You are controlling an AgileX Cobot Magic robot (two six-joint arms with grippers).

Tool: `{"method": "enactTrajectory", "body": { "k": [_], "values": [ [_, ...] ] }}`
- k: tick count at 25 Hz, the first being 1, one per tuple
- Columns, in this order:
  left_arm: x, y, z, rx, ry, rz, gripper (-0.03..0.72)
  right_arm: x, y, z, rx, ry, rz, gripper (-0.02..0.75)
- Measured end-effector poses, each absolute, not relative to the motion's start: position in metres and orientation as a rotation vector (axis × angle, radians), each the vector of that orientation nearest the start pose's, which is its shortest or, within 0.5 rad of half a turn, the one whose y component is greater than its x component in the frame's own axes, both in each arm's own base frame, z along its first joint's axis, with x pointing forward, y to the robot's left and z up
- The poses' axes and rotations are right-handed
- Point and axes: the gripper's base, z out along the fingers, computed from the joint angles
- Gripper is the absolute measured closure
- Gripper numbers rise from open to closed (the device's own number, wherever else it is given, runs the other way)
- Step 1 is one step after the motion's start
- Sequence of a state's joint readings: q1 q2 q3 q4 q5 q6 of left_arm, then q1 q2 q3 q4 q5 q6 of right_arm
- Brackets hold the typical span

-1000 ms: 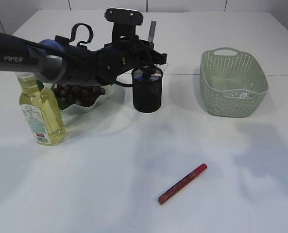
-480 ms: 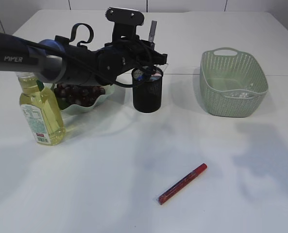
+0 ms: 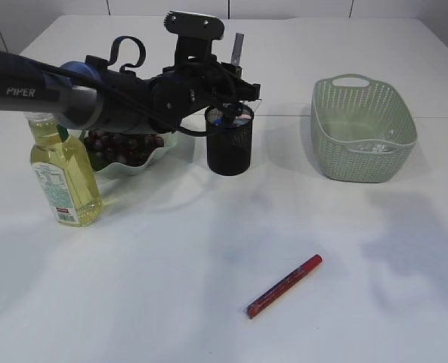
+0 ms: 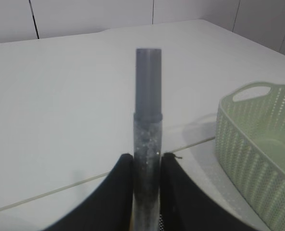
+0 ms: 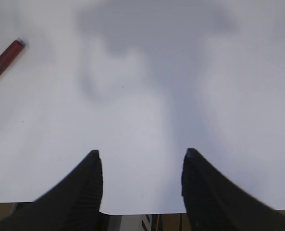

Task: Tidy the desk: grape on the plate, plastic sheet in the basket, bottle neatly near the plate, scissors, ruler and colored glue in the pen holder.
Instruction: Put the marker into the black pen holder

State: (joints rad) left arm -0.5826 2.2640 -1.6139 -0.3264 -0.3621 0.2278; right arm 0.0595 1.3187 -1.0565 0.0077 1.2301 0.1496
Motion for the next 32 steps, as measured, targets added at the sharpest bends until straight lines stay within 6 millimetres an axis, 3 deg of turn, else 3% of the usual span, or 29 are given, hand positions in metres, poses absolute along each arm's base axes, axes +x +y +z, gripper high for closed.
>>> {"method": "enactTrajectory", "body": {
  "k": [10, 18, 25, 32],
  "values": [
    [0.442, -0.279, 0.181, 0.369, 1.765, -0.372, 0.476, 0.232, 0.014, 0.294, 0.137, 2.974, 0.037, 0.315],
    [0.44, -0.279, 0.184, 0.38, 1.787, -0.378, 0.463, 0.232, 0.014, 0.294, 0.137, 2.974, 0.037, 0.315],
    [0.421, -0.272, 0.238, 0.452, 1.893, -0.433, 0.455, 0.232, 0.014, 0.294, 0.137, 2.974, 0.037, 0.316],
    [0.394, -0.245, 0.284, 0.615, 2.079, -0.407, 0.449, 0.232, 0.019, 0.295, 0.157, 2.975, 0.121, 0.316]
  ]
}}
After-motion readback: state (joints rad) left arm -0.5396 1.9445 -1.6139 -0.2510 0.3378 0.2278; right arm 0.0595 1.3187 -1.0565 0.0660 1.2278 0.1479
